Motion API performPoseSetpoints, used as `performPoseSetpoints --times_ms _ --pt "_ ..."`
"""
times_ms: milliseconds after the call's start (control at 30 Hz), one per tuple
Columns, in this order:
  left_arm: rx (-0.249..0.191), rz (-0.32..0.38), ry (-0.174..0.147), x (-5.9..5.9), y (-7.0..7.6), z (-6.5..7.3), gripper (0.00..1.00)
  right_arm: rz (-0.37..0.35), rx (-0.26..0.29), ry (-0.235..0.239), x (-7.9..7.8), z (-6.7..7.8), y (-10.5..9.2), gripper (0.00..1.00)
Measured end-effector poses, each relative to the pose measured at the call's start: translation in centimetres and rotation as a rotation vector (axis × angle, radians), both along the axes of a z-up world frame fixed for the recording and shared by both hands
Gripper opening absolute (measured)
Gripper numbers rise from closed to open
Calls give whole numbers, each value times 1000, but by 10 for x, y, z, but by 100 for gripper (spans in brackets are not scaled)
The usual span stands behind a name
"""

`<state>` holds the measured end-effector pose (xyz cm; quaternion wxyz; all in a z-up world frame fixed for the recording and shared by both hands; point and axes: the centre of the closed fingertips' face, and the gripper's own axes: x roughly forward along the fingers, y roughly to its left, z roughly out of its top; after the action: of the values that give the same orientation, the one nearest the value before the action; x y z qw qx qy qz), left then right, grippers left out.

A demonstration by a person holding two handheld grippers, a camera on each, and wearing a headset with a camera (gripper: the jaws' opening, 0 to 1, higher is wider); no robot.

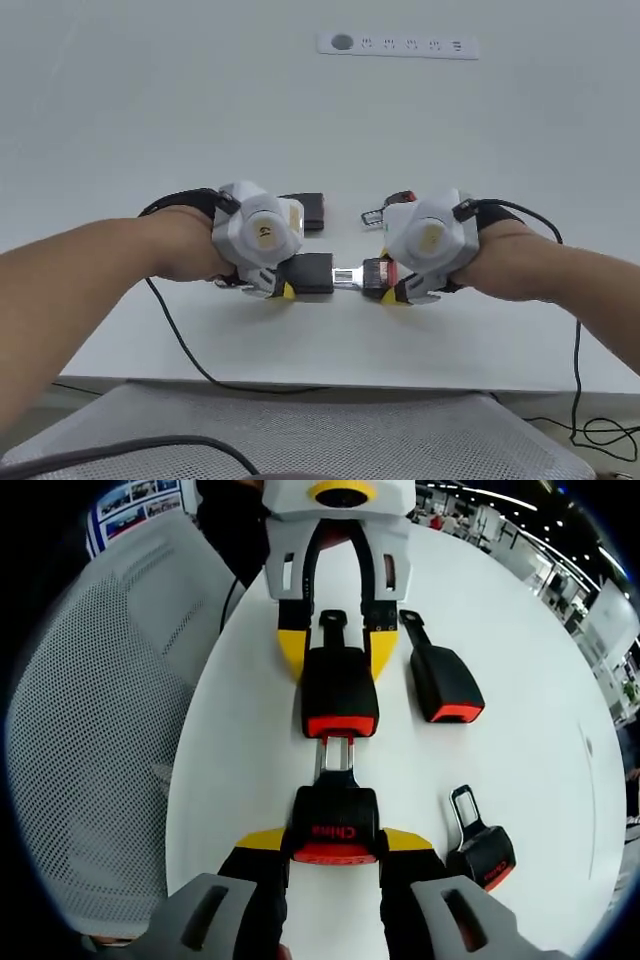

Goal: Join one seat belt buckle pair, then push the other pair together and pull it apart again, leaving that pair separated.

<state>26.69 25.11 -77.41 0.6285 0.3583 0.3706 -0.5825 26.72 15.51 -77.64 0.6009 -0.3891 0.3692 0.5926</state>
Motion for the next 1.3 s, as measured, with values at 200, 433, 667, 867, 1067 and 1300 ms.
performPoseSetpoints --times_ms 200,433,667,867,1067,1300 --pt "0 1 1 0 0 0 34 9 21 -6 0 5 12 32" --pt "-9 1 2 2 0 -1 33 24 7 -9 3 -1 10 31" --pt "-6 2 6 2 0 -2 33 8 -1 -7 3 -1 14 30" --pt "0 -7 7 1 -1 -1 33 10 -8 -1 2 -2 17 29" --pt "-9 7 11 2 1 -3 32 -8 -1 7 1 -2 20 29" --pt "-7 9 9 1 1 -2 32 -13 6 8 -2 -1 29 29"
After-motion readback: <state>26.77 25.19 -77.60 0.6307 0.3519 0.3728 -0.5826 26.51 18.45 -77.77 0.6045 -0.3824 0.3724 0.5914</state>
